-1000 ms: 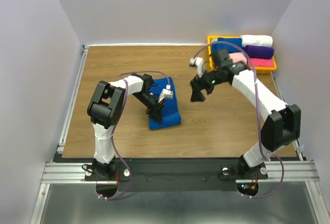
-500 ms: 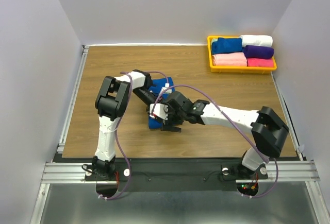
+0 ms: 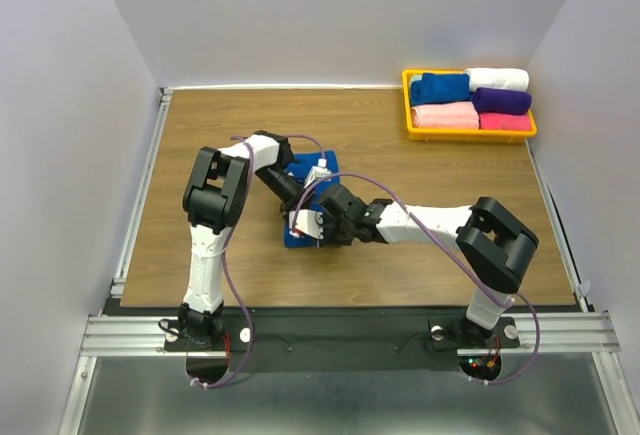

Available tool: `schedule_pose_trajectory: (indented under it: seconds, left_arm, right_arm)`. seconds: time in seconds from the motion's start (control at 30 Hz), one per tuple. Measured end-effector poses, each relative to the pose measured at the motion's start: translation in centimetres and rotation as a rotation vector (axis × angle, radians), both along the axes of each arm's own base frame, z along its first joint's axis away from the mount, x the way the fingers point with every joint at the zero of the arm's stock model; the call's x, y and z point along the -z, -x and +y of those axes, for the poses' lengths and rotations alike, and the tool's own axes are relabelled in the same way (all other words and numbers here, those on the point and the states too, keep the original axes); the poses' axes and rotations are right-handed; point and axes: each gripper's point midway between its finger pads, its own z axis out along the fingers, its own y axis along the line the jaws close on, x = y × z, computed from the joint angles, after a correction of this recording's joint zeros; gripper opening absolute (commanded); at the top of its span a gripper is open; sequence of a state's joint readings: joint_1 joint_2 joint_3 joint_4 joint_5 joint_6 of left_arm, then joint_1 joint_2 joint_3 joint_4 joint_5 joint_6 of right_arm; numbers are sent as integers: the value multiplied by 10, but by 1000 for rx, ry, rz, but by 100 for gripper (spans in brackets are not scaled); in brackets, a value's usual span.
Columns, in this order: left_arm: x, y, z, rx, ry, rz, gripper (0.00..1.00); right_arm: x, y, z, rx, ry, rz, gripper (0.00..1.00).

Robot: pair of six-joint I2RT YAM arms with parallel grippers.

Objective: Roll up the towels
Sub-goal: Roll the towel

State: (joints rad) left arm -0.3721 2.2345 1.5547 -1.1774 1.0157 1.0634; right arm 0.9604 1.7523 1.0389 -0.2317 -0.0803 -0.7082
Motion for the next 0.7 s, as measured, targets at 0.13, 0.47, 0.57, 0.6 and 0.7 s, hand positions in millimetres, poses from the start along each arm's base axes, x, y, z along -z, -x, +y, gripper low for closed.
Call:
schedule_pose_trajectory:
  seconds: [0.13, 0.47, 0.57, 0.6, 0.7]
  left_arm:
    - [-8, -13, 9, 1, -15, -94, 74]
    - [-51, -118, 94, -258, -36, -461, 98]
    - [-67, -123, 127, -349, -62, -574, 99]
    - [-75, -115, 133, -360, -72, -610, 99]
    - [-102, -94, 129, -338, -70, -748, 99]
  right_arm:
    - [-5, 6, 0, 2, -24, 102, 1]
    - [-4, 31, -25, 83, -44, 489, 0]
    - [-7, 35, -22, 113, -65, 642, 1]
    - [-5, 33, -21, 125, -69, 676, 1]
    - [-5, 30, -18, 154, -92, 828, 1]
